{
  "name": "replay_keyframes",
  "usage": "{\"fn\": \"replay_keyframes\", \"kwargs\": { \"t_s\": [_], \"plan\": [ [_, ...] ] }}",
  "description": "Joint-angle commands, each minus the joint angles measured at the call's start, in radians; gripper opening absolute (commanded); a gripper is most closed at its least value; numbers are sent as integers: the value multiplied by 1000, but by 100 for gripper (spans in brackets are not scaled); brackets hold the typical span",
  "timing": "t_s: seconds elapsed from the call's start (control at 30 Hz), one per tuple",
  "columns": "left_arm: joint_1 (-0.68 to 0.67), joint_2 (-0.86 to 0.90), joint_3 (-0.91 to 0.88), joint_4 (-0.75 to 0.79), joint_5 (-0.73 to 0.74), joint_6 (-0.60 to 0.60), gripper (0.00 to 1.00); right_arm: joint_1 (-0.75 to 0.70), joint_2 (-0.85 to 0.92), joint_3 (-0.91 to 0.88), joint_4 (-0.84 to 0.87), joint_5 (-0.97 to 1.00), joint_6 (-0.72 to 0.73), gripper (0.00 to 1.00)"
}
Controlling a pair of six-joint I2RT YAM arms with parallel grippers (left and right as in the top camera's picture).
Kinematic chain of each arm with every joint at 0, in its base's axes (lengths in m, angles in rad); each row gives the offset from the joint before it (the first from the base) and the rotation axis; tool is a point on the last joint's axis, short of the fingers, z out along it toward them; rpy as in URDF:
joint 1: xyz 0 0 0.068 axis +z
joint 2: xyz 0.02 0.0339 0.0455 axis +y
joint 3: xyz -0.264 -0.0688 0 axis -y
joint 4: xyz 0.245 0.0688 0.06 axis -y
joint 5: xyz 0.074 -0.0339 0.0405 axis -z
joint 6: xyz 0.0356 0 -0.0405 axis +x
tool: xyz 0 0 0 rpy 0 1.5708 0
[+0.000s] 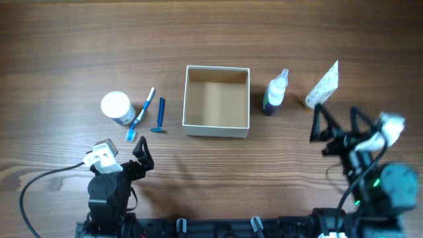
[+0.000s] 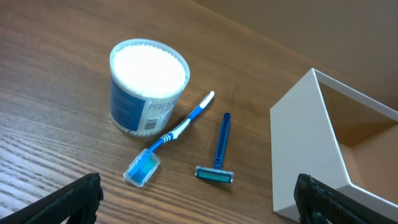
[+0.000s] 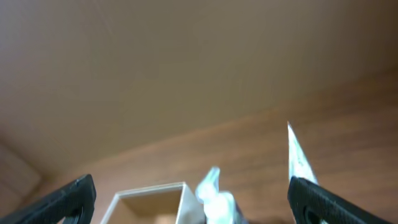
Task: Pack container
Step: 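Reach the right gripper to the blue soap pump bottle and grasp it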
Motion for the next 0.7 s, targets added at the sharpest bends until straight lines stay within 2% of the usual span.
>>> {"fn": "replay_keyframes", "kwargs": {
  "t_s": [0.0,0.2,0.3,0.4,0.67],
  "plan": [
    [-3,-7,-6,4,4,5,100,-2,350,350,-199,-24,-118,100],
    [-3,-7,-6,4,4,5,100,10,783,808,-548,-87,-131,100],
    [-3,-7,-6,4,4,5,100,23,934,949,-612,-268,-164,100],
    [-3,-7,-6,4,4,5,100,26,1022,978,-591,-400,-195,100],
    [-3,-7,-6,4,4,5,100,174,1169,977,-739,7,-131,100]
  ]
}}
